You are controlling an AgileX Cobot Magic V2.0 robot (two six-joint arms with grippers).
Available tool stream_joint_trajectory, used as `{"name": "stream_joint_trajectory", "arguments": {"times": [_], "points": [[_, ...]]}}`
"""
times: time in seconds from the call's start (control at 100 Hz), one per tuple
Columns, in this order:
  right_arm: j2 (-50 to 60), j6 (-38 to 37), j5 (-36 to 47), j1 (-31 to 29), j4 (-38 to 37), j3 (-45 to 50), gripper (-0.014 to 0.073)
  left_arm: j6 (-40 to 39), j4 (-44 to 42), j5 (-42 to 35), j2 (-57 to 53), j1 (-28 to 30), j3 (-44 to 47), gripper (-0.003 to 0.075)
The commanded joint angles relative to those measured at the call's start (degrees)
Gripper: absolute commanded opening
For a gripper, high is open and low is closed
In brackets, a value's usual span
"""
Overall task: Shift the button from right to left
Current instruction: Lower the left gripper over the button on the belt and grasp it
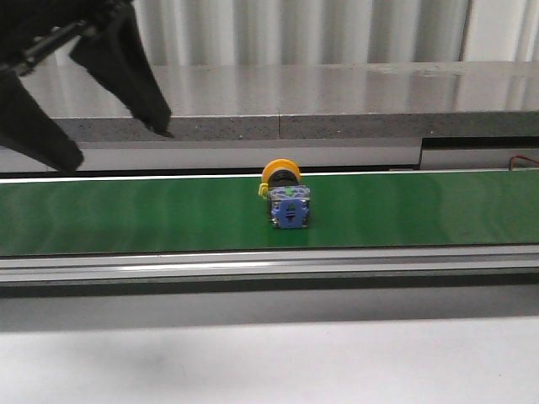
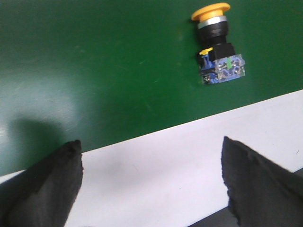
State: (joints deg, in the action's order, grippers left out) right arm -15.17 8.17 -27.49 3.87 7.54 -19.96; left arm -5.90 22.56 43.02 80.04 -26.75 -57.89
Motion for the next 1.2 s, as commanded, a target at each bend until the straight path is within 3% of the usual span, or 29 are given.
{"name": "stream_joint_trajectory", "arguments": {"times": [0.0,0.6,0.85,1.19], "points": [[-0.47,0.52,4.62,-0.05,-0.23,-1.32,-0.0067,-2.11,1.16,-2.03,1.85,-2.20,-3.96,0.0573],[-0.47,0.52,4.62,-0.05,-0.23,-1.32,-0.0067,-6.92,0.95,3.99,18.73,-5.83,-19.97,0.0573],[-0.47,0.52,4.62,-0.05,-0.23,-1.32,-0.0067,-17.22,-13.48,5.91,19.48,-8.09,-20.93,0.0573],[-0.47,0.52,4.62,-0.05,-0.23,-1.32,-0.0067,-19.29,-14.85,4.45,19.51,-8.28,-20.93,0.0573]]}}
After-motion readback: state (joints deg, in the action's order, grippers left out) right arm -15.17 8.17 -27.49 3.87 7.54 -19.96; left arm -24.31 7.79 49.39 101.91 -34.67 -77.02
